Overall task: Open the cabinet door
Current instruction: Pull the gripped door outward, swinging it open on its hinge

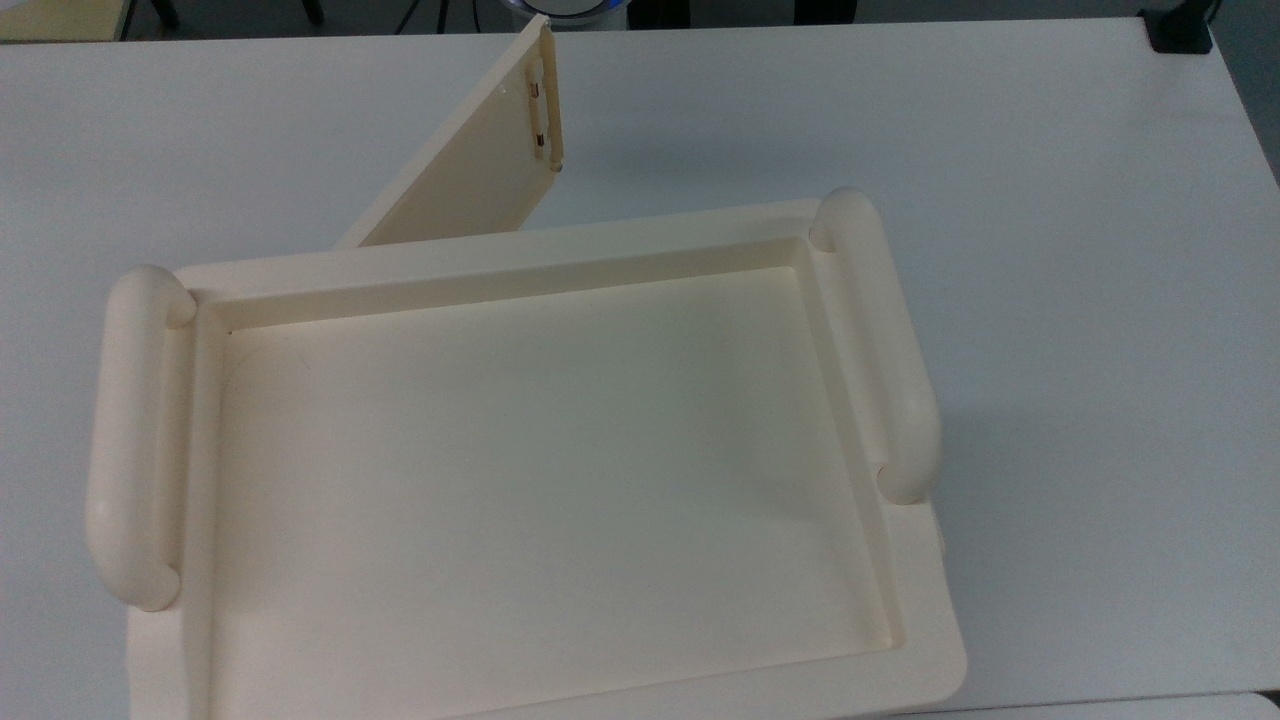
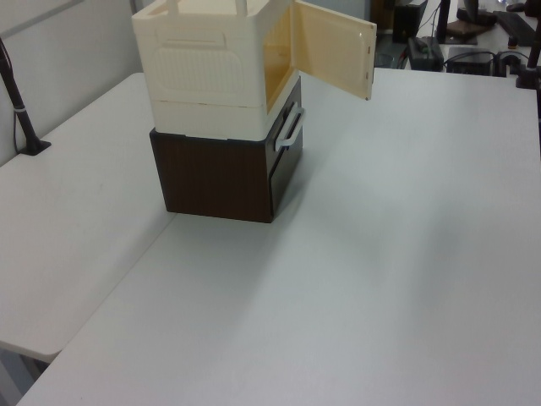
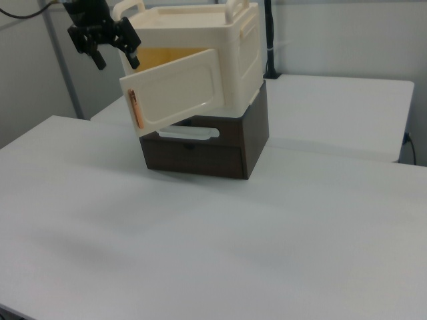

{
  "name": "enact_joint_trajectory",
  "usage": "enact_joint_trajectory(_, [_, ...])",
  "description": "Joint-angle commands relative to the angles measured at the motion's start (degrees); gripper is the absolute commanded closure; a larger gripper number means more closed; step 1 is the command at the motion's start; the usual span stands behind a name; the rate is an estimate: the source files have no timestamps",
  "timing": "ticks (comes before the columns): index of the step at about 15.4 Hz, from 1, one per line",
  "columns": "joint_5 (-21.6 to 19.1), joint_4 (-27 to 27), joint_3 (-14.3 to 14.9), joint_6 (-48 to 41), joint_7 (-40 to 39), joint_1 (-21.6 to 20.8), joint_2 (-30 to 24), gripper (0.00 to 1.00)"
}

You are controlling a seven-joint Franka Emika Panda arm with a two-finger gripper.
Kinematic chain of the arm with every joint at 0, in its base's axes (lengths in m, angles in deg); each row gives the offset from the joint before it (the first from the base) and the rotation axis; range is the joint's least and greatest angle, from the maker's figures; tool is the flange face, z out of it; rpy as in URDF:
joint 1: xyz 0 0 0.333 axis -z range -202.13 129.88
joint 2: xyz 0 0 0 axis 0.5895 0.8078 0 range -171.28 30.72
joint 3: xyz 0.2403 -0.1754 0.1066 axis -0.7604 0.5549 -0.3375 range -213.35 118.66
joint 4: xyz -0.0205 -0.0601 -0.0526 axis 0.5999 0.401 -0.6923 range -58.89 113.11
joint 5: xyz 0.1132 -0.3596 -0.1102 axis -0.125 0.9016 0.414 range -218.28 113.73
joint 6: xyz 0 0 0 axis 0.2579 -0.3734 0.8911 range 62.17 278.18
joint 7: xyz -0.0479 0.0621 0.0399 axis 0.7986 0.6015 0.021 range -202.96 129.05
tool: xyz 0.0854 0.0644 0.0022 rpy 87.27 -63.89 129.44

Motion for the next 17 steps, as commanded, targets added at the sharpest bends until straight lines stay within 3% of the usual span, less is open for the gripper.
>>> enact_joint_trajectory(1, [-4.1,-0.3,-0.2,3.2,-1.0,-2.2,1.1,0.0])
enact_joint_trajectory(7, [-5.9,0.2,-0.2,4.3,-1.4,-4.5,4.5,0.0])
enact_joint_trajectory(17, [-5.0,4.7,0.6,3.4,-4.5,1.9,5.2,0.0])
